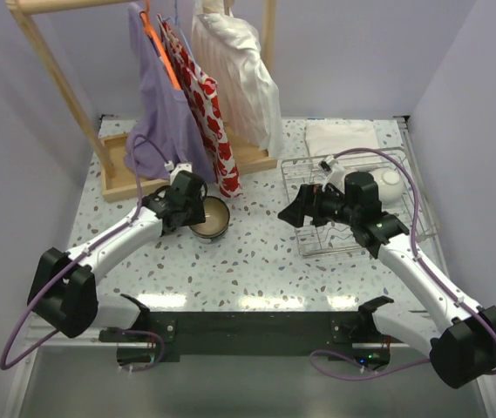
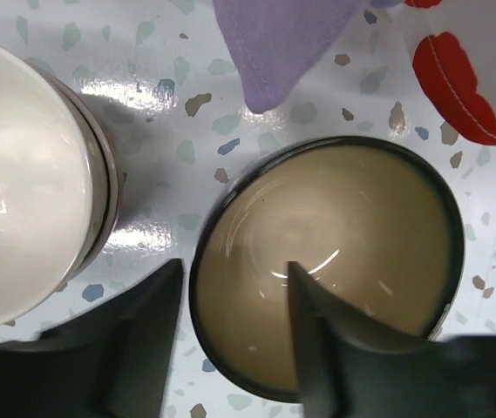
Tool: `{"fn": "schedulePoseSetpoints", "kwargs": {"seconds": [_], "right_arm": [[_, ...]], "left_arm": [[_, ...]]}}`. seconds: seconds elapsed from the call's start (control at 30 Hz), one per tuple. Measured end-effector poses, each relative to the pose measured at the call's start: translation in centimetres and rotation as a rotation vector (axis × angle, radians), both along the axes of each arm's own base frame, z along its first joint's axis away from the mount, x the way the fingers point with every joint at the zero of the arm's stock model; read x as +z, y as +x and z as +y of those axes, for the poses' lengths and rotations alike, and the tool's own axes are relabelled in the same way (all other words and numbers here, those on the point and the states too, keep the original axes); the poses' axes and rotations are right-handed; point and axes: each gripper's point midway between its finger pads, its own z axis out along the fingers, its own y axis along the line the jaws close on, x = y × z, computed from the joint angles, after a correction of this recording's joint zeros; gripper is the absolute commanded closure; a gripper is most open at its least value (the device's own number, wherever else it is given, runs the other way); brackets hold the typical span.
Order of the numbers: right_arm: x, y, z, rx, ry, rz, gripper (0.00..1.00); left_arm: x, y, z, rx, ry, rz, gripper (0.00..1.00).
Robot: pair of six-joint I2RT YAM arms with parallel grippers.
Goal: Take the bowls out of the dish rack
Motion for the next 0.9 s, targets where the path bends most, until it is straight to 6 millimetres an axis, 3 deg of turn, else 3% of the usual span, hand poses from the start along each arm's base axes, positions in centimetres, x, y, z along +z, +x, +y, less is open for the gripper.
{"fn": "schedulePoseSetpoints", "kwargs": {"seconds": [0.23, 0.5, 0.7, 0.9], "right_arm": [[-1.1, 0.3, -1.4, -0.045, -0.090, -0.002, 0.01], [0.1, 2.3, -4.7, -0.190, -0.231, -0.051, 0.01], [1.1, 4.4, -9.2, -0.387, -0.293, -0.057, 0.01], [0.9, 6.2, -16.0, -0.663, -0.286, 0.008, 0.01]], "left_arm": [[2.4, -0.1, 0.1, 0.002, -0.038, -0.065, 0.15], [6.1, -0.6, 0.1, -0.006, -0.109, -0.168, 0.12], [8.9, -1.3, -0.1, -0.045, -0.181, -0.273, 0.10], [9.8, -2.9, 1.1, -0.089, -0.195, -0.401, 0.01]]}}
